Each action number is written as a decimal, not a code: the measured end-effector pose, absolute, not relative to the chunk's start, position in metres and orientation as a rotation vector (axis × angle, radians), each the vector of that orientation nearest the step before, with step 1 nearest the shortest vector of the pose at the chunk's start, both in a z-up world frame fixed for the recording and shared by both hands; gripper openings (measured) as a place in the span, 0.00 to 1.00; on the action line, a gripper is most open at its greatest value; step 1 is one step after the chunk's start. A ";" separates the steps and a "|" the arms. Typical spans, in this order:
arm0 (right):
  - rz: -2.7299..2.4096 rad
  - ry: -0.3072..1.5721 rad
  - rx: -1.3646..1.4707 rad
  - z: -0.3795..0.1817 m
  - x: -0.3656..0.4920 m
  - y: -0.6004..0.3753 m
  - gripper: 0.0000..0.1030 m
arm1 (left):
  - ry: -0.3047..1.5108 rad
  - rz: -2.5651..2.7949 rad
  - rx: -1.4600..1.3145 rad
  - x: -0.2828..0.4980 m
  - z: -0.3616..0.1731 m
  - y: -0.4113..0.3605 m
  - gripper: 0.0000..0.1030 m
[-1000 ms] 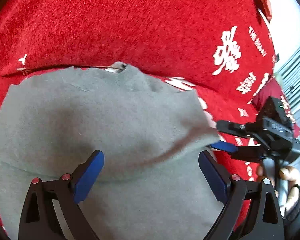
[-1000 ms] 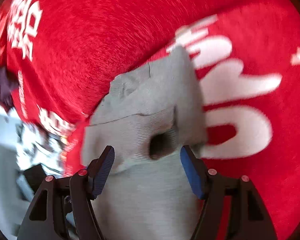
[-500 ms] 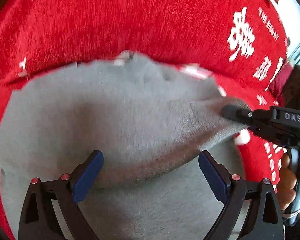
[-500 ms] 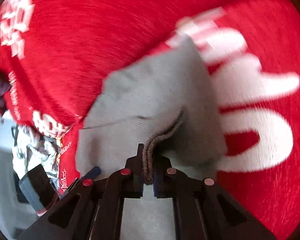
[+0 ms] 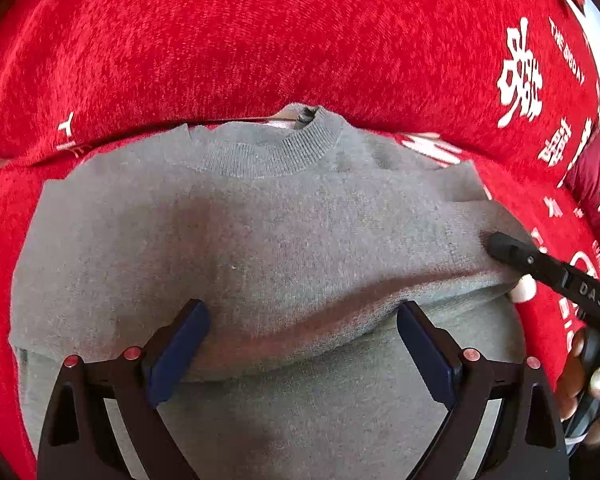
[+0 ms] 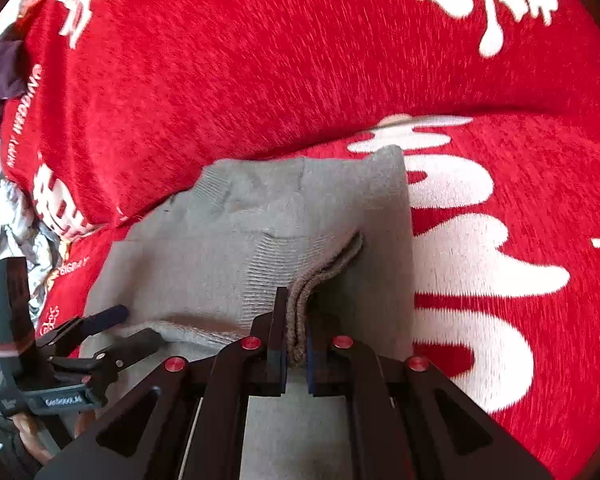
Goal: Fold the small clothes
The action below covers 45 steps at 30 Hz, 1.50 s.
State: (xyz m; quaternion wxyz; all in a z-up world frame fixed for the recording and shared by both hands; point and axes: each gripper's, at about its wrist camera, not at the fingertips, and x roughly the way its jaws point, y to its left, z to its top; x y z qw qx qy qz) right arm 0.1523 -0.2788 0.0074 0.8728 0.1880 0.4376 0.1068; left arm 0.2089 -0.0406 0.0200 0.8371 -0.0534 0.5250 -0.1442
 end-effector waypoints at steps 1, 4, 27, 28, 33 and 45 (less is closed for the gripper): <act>0.219 0.900 0.396 0.011 0.151 -0.279 0.06 | 1.116 -0.299 -0.131 0.211 0.021 -0.037 0.93; 0.163 0.929 0.320 0.007 0.159 -0.277 0.07 | 1.135 -0.301 -0.167 0.214 0.024 -0.033 0.93; 0.256 0.894 0.124 0.020 0.132 -0.212 0.68 | 1.084 -0.143 0.022 0.197 0.021 -0.014 0.94; 0.249 0.875 0.087 0.027 0.125 -0.207 0.69 | 1.086 -0.138 0.021 0.195 0.022 -0.013 0.94; 0.274 0.918 0.022 0.020 0.107 -0.188 0.74 | 1.120 -0.113 0.057 0.170 0.010 -0.006 0.94; 0.194 1.009 -0.100 -0.007 0.040 -0.178 0.80 | 1.119 -0.064 0.012 0.109 0.014 0.018 1.00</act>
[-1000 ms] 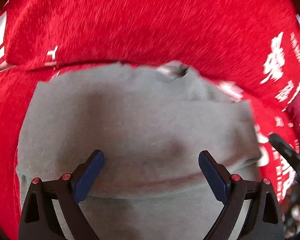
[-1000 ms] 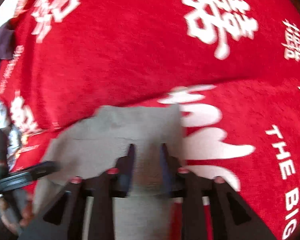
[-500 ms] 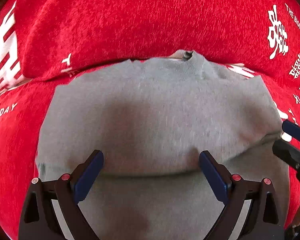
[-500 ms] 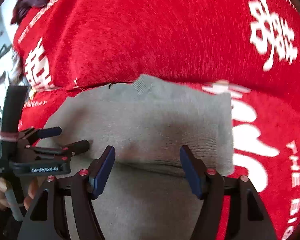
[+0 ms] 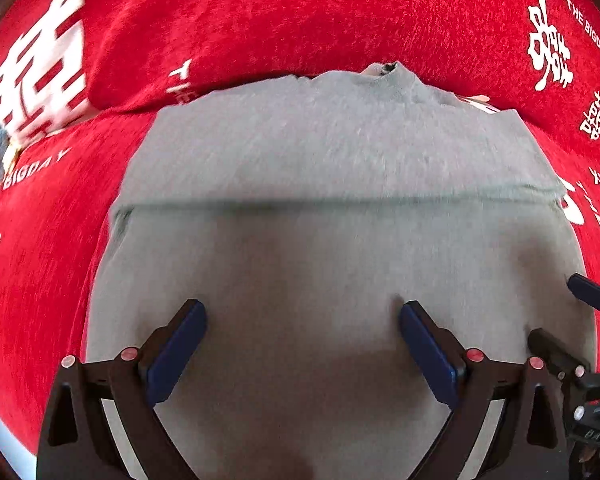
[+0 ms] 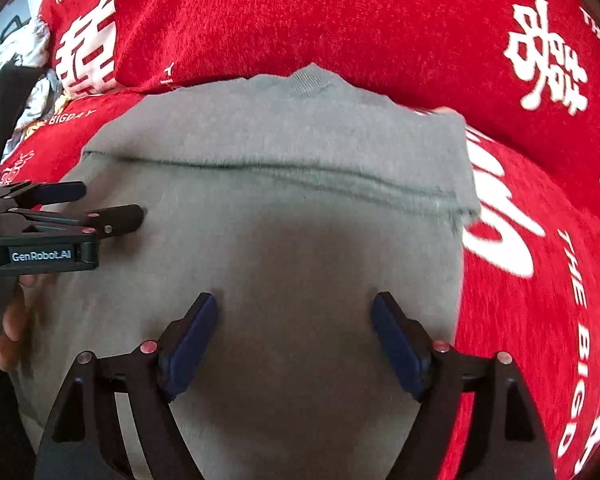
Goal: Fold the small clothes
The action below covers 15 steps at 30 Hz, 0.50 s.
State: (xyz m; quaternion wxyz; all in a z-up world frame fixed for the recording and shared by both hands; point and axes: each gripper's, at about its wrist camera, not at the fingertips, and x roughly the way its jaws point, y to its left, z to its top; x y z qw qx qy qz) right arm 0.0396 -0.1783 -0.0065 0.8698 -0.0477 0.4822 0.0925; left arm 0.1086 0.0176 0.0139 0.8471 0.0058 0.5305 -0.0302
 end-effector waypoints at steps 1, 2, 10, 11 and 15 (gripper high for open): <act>0.186 1.012 -0.102 -0.006 0.033 -0.179 0.81 | 1.117 -0.058 -0.002 0.100 0.013 0.023 1.00; 0.184 1.013 -0.106 -0.007 0.027 -0.178 0.82 | 1.105 -0.055 -0.015 0.090 0.013 0.028 1.00; 0.211 1.002 -0.177 -0.010 -0.041 -0.186 0.83 | 1.091 -0.052 -0.034 0.028 0.014 0.048 1.00; 0.218 1.005 -0.185 -0.010 -0.047 -0.187 0.83 | 1.091 -0.050 -0.047 0.024 0.015 0.051 1.00; 0.230 1.051 -0.316 -0.017 -0.081 -0.186 0.90 | 1.112 -0.053 0.007 0.004 0.014 0.051 1.00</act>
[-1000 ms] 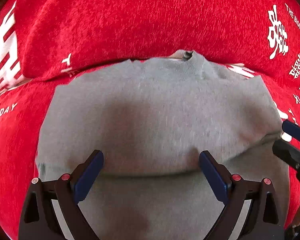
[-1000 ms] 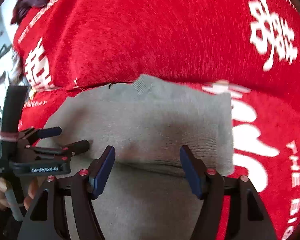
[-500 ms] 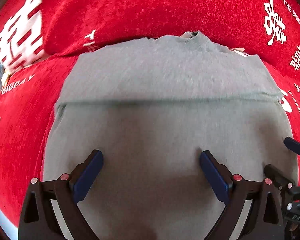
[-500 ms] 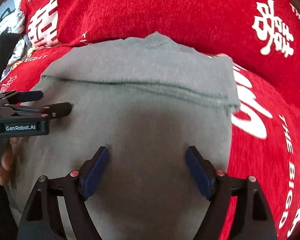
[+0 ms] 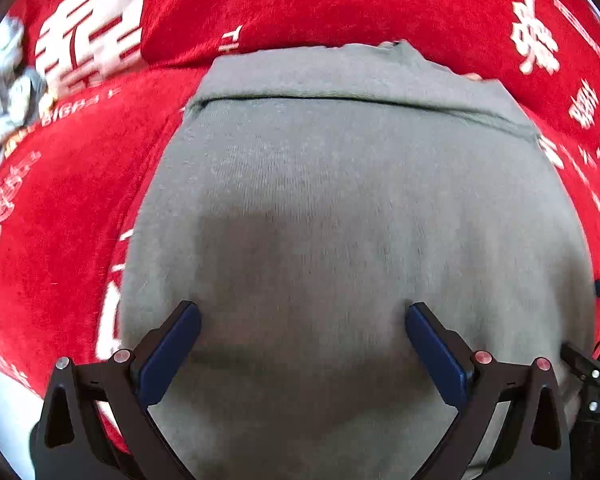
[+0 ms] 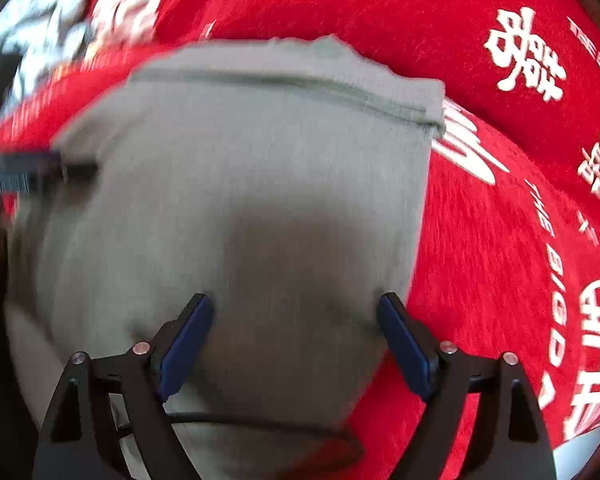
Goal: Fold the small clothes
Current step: 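Grasp the sweater hem with both grippers and lift it toward the collar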
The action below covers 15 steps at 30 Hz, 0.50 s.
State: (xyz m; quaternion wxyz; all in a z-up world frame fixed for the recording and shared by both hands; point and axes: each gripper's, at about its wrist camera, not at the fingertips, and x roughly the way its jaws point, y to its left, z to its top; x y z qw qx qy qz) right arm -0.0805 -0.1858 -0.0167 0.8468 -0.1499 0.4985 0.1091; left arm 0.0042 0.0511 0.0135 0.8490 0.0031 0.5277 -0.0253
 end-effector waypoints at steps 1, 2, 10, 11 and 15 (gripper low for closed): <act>0.248 1.091 -0.302 -0.020 -0.087 -0.190 0.90 | 1.113 -0.061 0.018 -0.001 0.013 0.052 1.00; 0.252 1.112 -0.268 -0.021 -0.093 -0.197 0.90 | 1.110 -0.067 0.031 -0.007 0.013 0.052 1.00; 0.198 0.961 -0.293 0.021 -0.120 -0.191 0.90 | 1.106 0.011 -0.002 -0.032 0.018 0.079 1.00; 0.235 0.933 -0.288 0.028 -0.121 -0.180 0.90 | 1.108 0.051 -0.018 -0.031 0.017 0.086 1.00; 0.398 0.910 -0.304 0.017 -0.117 -0.119 0.90 | 1.159 0.069 -0.086 -0.032 0.008 0.106 1.00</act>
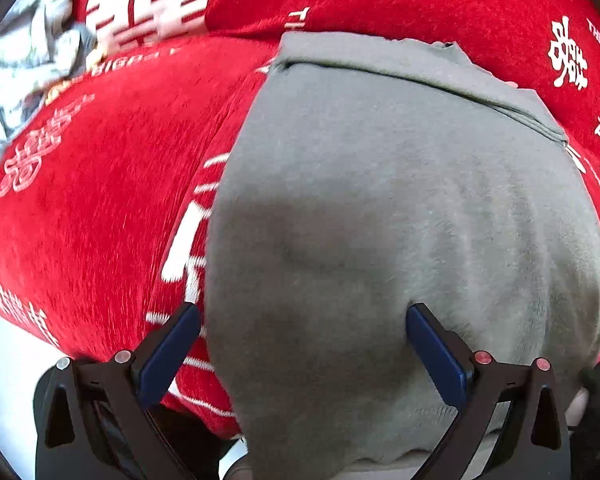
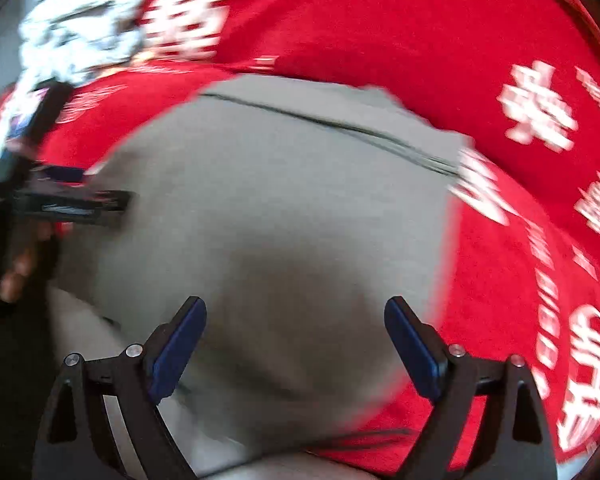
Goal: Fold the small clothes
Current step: 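Grasp the sweater hem with both grippers and lift it toward the collar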
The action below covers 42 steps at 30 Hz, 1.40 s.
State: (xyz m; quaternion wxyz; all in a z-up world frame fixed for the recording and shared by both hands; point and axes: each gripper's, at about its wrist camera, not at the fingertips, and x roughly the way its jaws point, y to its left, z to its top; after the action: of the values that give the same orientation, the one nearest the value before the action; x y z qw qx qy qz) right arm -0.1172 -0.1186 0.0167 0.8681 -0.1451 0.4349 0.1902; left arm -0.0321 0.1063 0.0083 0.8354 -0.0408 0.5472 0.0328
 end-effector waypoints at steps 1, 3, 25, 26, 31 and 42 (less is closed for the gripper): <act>0.409 0.923 -0.339 0.004 -0.117 -0.105 0.90 | 1.163 0.066 -0.083 -0.034 0.007 0.109 1.00; 0.414 0.983 -0.432 -0.023 -0.115 -0.090 0.90 | 1.181 0.054 -0.086 -0.037 0.004 0.114 1.00; 0.410 1.176 0.267 -0.005 -0.118 -0.260 0.88 | 1.403 -0.167 -0.004 -0.055 -0.006 0.113 1.00; 0.425 1.193 0.345 -0.009 -0.115 -0.267 0.79 | 1.413 -0.176 0.016 -0.056 -0.008 0.107 1.00; 0.384 1.156 0.426 -0.007 -0.121 -0.284 0.72 | 1.431 -0.192 0.052 -0.061 -0.013 0.092 1.00; -0.076 0.571 0.298 0.144 -0.177 -0.383 0.72 | 1.459 -0.142 -0.025 -0.061 -0.021 0.118 1.00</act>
State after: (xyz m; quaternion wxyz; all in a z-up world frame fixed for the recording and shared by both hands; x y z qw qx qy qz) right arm -0.1767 -0.3833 0.1441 0.9478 0.1466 0.2806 -0.0372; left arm -0.0610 0.1176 -0.0212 0.7432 -0.0114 0.6658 -0.0646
